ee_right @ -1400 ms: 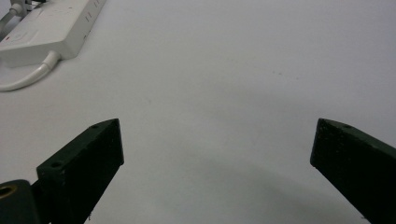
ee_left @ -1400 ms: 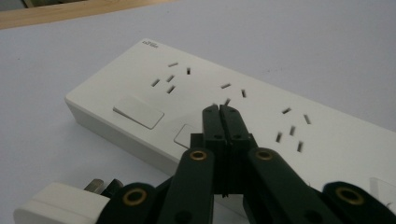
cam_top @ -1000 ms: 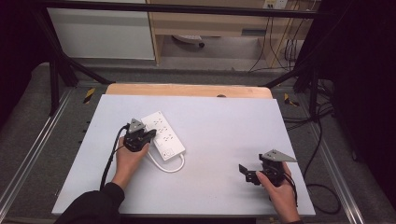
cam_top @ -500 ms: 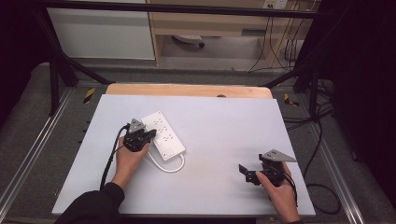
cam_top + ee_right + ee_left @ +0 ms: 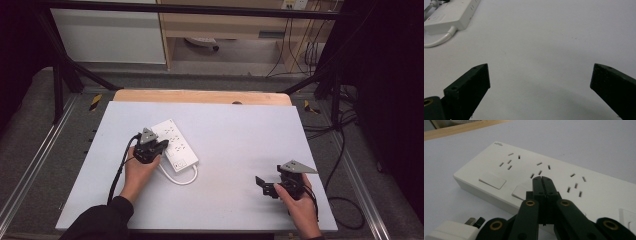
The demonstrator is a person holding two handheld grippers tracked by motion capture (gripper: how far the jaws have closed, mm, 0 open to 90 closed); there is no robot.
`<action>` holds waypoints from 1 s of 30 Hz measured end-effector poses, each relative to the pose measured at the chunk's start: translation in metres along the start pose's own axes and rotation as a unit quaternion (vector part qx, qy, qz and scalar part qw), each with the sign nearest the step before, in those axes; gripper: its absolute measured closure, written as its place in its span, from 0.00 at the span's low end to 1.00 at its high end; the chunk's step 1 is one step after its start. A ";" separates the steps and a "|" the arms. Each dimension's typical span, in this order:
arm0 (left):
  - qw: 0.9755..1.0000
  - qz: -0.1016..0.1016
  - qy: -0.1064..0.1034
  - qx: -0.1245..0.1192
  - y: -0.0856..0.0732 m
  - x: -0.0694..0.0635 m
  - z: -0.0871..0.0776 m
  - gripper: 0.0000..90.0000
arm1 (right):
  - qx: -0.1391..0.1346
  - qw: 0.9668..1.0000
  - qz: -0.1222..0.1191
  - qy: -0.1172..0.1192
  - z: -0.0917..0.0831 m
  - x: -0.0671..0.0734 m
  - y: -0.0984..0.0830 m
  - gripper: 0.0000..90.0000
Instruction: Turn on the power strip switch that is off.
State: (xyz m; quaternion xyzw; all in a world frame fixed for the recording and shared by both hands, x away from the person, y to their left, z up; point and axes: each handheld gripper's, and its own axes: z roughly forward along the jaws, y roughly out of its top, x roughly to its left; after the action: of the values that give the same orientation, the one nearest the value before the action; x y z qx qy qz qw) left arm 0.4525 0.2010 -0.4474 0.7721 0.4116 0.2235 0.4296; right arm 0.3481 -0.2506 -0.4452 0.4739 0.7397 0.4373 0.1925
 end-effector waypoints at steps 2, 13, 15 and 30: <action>1.000 -0.002 -0.002 -0.002 0.000 0.000 0.000 1.00 | 0.000 1.000 0.000 0.000 0.000 0.000 0.000 0.03; 1.000 -0.005 0.003 -0.006 -0.001 0.001 0.001 1.00 | -0.001 1.000 0.001 0.001 -0.001 0.000 0.000 0.03; 1.000 -0.011 0.001 -0.007 -0.001 0.002 0.001 1.00 | -0.001 1.000 0.001 0.001 -0.001 -0.001 0.000 0.03; 1.000 -0.019 0.000 -0.009 0.000 0.004 0.002 1.00 | -0.002 1.000 0.003 0.000 -0.001 -0.001 0.000 0.03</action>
State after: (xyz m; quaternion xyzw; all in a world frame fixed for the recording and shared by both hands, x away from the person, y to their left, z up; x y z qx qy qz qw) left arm 0.4558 0.2036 -0.4487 0.7605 0.4240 0.2186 0.4405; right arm 0.3478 -0.2518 -0.4444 0.4758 0.7376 0.4390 0.1922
